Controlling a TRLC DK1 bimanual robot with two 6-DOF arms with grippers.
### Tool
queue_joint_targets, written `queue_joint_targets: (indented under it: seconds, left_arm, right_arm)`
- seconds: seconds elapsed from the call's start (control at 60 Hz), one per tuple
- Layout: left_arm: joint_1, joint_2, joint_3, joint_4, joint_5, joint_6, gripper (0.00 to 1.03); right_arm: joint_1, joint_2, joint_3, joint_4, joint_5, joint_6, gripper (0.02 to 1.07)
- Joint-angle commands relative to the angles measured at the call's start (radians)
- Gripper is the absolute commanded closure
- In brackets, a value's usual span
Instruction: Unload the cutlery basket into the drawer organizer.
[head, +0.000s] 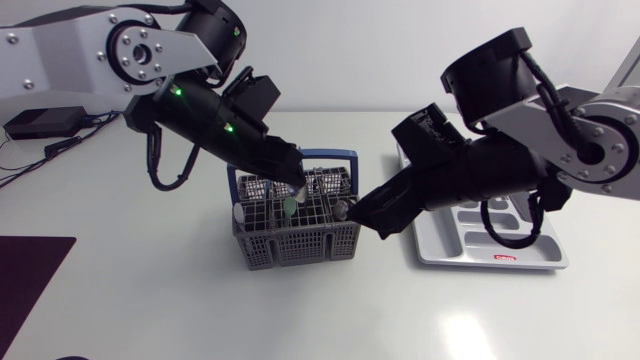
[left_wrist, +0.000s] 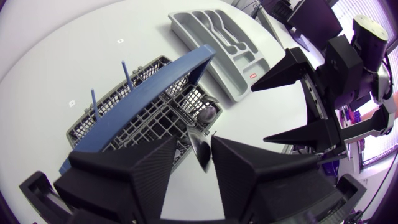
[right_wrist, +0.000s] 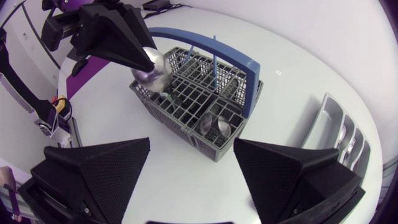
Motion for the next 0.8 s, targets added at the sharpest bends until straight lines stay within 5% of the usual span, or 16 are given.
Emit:
queue_joint_targets:
  seconds: [0.0,0.183,0.783]
  left_arm:
    - [-0.014,0.031,0.027,0.003,-0.003,-0.022,0.76]
    - [-0.018,0.032,0.024,0.019,-0.003,-0.030,0.99]
    - [-0.024,-0.020,0.062,0.034,0.006,-0.064,1.00]
  right_arm:
    - [-0.010,-0.010,-0.030,0.011,-0.001,-0.007,0.10]
    - [-0.007,-0.007,-0.046,0.038,-0.003,-0.025,0.10]
    - [0.015,0.013,-0.091,0.075,-0.003,-0.047,0.10]
